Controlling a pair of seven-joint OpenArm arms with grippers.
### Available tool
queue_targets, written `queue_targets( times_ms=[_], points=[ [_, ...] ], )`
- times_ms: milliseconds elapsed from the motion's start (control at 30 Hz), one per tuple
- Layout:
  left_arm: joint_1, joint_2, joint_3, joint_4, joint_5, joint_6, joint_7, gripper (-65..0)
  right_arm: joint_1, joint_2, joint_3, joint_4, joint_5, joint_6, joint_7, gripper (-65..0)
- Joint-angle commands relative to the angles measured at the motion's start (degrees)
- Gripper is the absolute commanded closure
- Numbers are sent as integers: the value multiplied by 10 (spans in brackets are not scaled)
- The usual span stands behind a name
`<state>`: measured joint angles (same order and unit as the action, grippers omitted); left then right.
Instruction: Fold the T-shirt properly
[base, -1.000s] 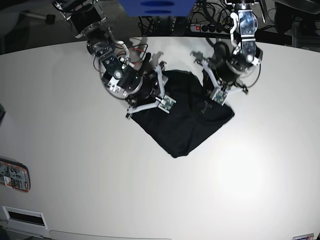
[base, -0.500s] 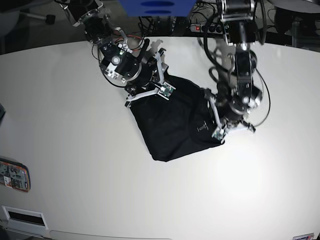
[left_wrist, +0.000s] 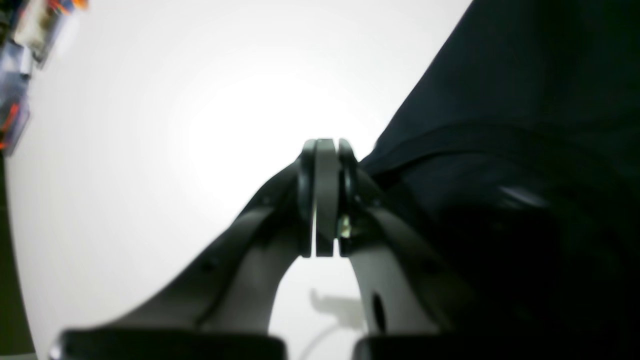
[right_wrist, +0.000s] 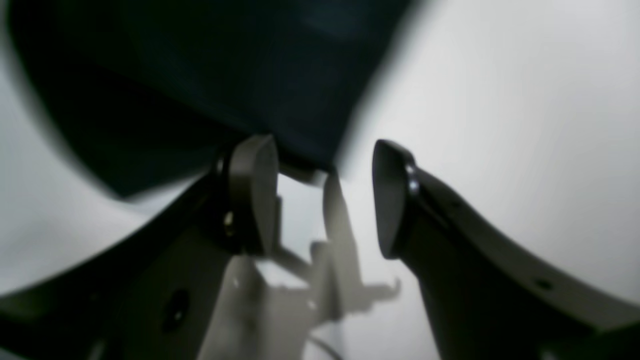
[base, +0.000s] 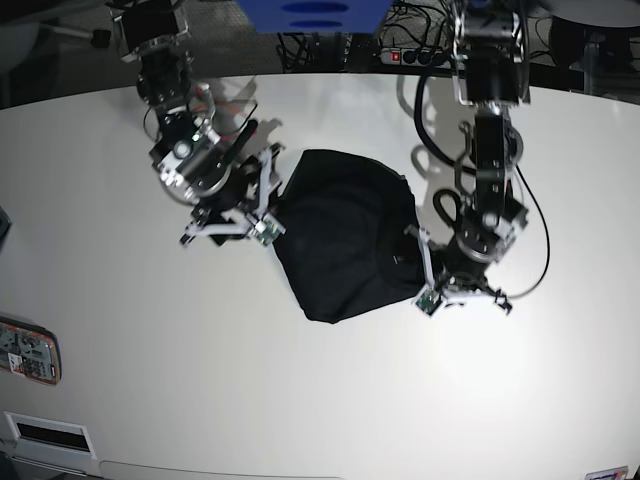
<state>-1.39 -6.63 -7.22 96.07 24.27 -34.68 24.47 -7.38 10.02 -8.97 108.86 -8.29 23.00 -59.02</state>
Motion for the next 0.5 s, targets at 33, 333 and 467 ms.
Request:
queue_targets(
  times_ms=[33, 333, 467],
  points=[
    [33, 3, -9, 52, -3, 1, 2, 0, 33, -1, 3, 18, 4, 0, -3, -290],
    [207, 47, -31, 196, -58, 1, 72, 0, 116, -1, 0, 14, 5, 0, -17, -290],
    [240, 55, -28, 178, -119, 1, 71, 0, 151, -5, -2, 10, 7, 0, -17, -290]
  ],
)
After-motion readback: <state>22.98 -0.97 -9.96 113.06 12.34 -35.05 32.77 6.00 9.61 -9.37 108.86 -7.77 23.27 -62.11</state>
